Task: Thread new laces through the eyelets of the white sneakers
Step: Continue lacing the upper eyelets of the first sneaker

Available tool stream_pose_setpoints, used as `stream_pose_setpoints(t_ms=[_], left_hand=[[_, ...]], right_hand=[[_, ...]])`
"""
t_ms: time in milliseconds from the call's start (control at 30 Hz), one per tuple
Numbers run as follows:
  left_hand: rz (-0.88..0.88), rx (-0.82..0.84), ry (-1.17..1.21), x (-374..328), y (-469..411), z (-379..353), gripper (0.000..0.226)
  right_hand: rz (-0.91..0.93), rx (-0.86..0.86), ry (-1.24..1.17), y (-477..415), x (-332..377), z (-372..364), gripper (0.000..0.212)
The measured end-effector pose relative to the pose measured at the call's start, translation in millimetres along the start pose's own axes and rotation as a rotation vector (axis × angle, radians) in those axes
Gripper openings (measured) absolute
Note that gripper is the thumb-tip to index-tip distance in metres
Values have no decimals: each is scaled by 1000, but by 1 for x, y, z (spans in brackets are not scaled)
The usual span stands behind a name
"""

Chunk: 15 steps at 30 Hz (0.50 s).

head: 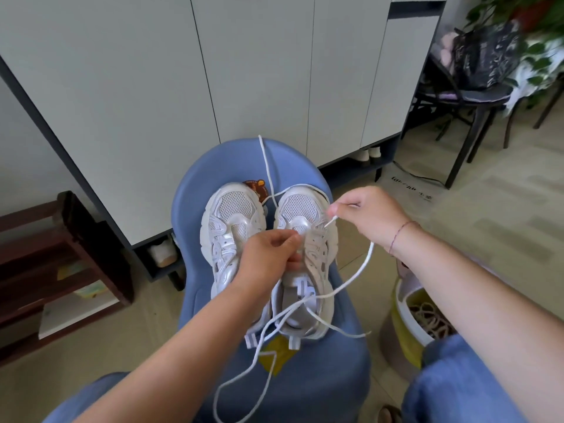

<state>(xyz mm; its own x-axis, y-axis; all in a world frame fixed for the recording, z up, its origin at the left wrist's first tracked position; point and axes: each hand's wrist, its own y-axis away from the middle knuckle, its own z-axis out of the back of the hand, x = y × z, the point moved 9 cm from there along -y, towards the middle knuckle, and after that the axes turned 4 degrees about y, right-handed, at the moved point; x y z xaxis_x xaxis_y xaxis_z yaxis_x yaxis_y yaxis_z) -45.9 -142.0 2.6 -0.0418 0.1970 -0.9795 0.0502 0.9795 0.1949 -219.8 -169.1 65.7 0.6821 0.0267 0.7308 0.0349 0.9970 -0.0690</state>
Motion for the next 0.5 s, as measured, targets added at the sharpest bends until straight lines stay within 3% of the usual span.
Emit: stream_pose_setpoints(t_ms=[300, 500], left_hand=[[-4, 38, -136, 0, -16, -7, 11], [-266, -60, -381, -24, -18, 2, 23]], right_hand=[[-11, 57, -185, -7, -14, -27, 8], [106, 43, -96, -9, 5, -30, 12]])
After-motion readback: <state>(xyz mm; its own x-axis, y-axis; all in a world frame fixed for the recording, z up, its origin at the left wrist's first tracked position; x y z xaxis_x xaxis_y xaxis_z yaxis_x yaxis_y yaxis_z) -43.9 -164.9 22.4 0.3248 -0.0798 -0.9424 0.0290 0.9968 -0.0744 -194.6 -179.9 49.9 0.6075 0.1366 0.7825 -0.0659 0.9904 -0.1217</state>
